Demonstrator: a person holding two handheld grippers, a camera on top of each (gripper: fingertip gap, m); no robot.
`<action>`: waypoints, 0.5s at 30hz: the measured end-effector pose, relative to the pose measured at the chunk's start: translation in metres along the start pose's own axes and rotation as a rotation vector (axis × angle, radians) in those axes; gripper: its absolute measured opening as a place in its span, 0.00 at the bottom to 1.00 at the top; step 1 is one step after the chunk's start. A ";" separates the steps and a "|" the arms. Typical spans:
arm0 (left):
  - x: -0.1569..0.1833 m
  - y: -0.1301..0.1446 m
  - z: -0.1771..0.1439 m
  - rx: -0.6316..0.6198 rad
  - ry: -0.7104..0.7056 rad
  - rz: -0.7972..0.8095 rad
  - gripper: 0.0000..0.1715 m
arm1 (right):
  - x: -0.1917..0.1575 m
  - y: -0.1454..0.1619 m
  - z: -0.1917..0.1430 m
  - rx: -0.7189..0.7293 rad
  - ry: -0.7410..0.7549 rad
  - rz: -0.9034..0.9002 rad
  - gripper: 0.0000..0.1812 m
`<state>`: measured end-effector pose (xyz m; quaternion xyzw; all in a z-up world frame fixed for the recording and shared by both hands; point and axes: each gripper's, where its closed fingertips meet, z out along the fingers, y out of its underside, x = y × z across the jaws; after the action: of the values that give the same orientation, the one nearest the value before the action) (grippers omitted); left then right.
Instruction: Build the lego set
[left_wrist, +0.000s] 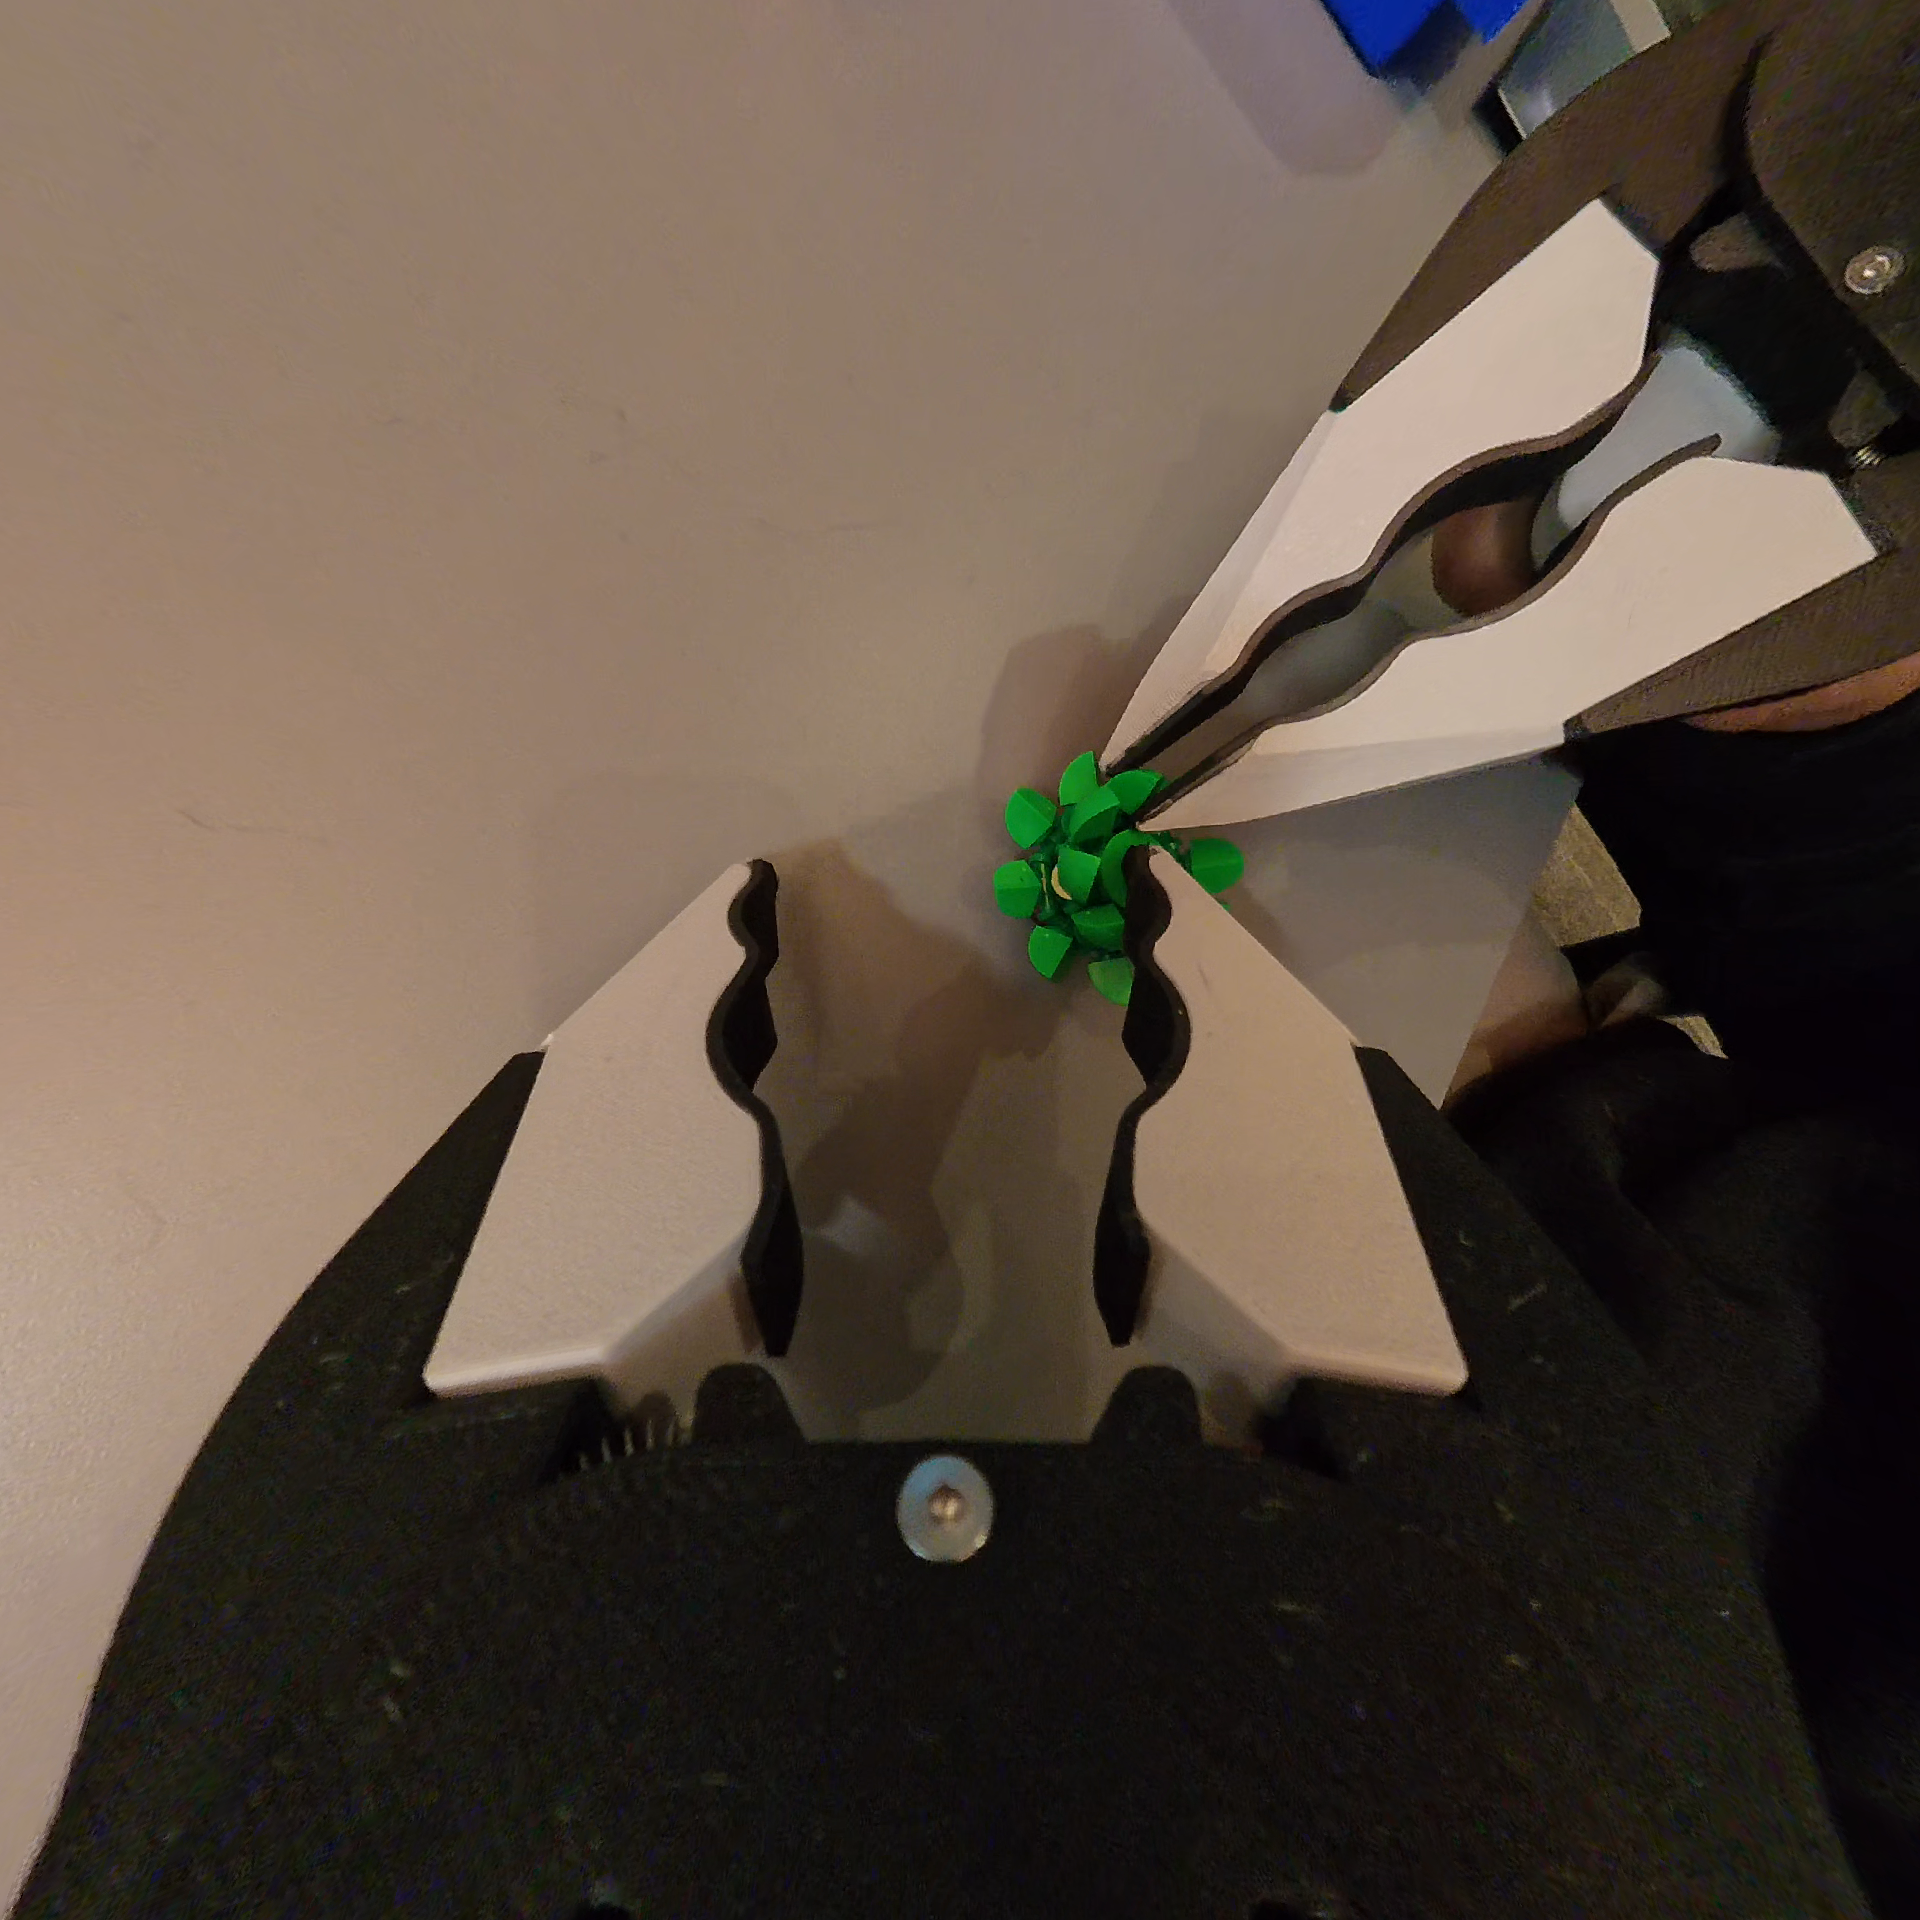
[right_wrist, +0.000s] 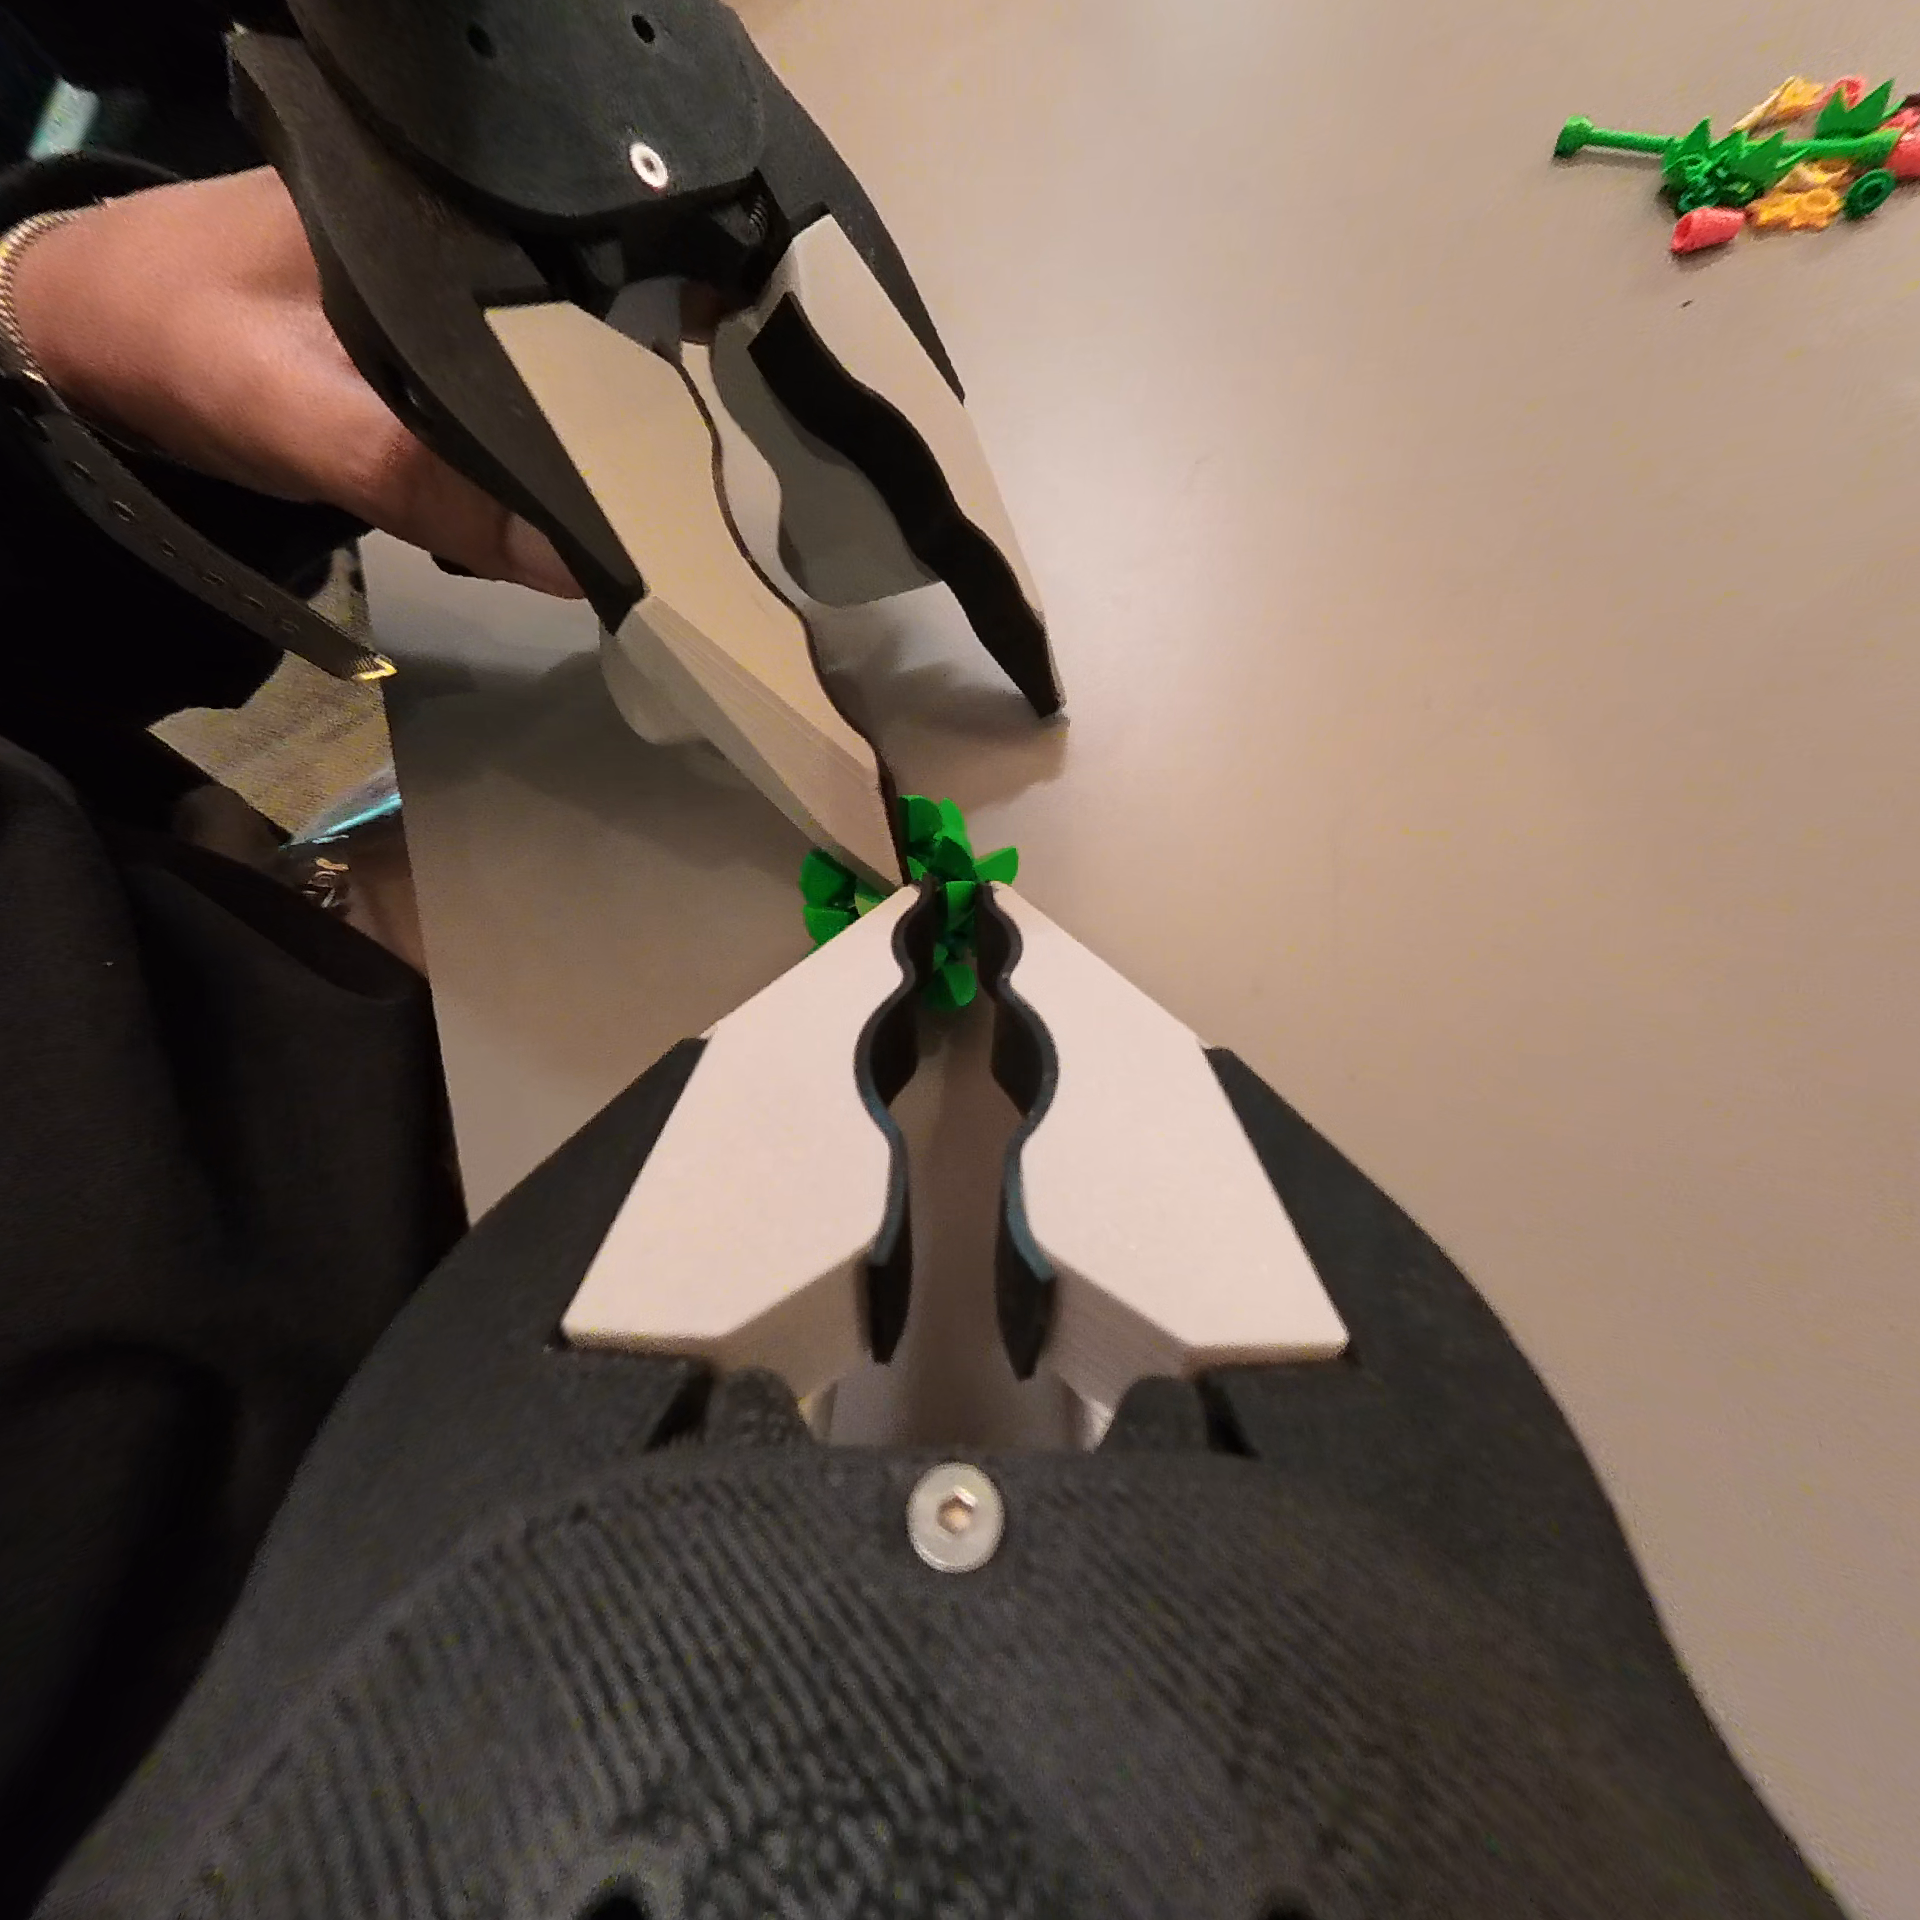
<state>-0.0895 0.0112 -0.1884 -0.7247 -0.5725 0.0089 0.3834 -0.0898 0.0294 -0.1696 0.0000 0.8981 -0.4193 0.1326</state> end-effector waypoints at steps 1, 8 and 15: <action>0.000 0.000 0.000 0.000 0.001 -0.001 0.40 | 0.000 0.000 0.000 0.006 -0.012 0.012 0.03; 0.000 0.000 0.000 -0.001 0.005 -0.003 0.40 | -0.001 0.000 0.000 0.049 -0.093 0.088 0.03; 0.000 0.000 0.000 -0.001 0.003 0.001 0.40 | -0.001 0.000 0.000 0.078 -0.148 0.141 0.03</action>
<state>-0.0894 0.0114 -0.1885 -0.7249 -0.5719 0.0079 0.3839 -0.0893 0.0298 -0.1691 0.0372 0.8667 -0.4424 0.2276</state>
